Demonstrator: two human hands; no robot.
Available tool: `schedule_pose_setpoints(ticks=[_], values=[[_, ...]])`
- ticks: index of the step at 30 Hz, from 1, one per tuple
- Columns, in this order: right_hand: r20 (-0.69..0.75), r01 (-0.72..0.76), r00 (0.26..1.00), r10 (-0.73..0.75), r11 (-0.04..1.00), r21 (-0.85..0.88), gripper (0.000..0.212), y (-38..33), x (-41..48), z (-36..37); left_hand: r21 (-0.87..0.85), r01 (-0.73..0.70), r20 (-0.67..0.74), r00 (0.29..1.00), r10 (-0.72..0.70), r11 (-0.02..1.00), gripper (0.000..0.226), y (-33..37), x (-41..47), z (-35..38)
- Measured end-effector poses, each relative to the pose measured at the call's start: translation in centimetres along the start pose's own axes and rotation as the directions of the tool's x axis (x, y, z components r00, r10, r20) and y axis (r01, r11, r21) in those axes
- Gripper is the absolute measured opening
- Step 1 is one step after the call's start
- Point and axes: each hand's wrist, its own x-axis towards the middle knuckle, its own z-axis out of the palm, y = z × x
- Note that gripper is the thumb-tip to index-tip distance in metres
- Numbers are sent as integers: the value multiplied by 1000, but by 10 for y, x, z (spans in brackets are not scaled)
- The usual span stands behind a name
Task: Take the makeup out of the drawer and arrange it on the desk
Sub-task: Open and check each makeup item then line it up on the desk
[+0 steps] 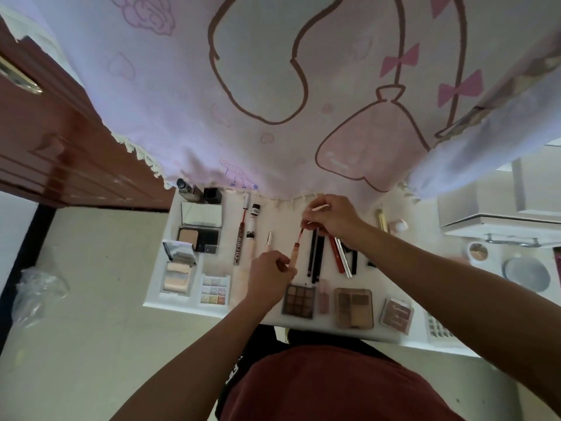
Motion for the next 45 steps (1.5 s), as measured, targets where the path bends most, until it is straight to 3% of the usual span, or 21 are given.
schedule_pose_setpoints(ticks=[9,18,34,39,45], values=[[6,-107,994,109,984,-143,14,24,62,37,186,141,-97,987,-125,972,22,-16,24,19],[-54,-134,991,124,953,-271,12,35,106,56,433,91,-104,993,-51,897,16,-20,51,23],[-47,23,998,-51,881,-472,15,38,95,34,506,46,-75,997,-9,861,25,-25,52,8],[-93,29,989,-110,782,-622,12,51,71,0,527,37,-64,998,-3,849,26,-26,52,-2],[-48,-49,999,17,570,-820,30,67,56,3,502,44,-60,998,-17,864,29,-25,56,-7]])
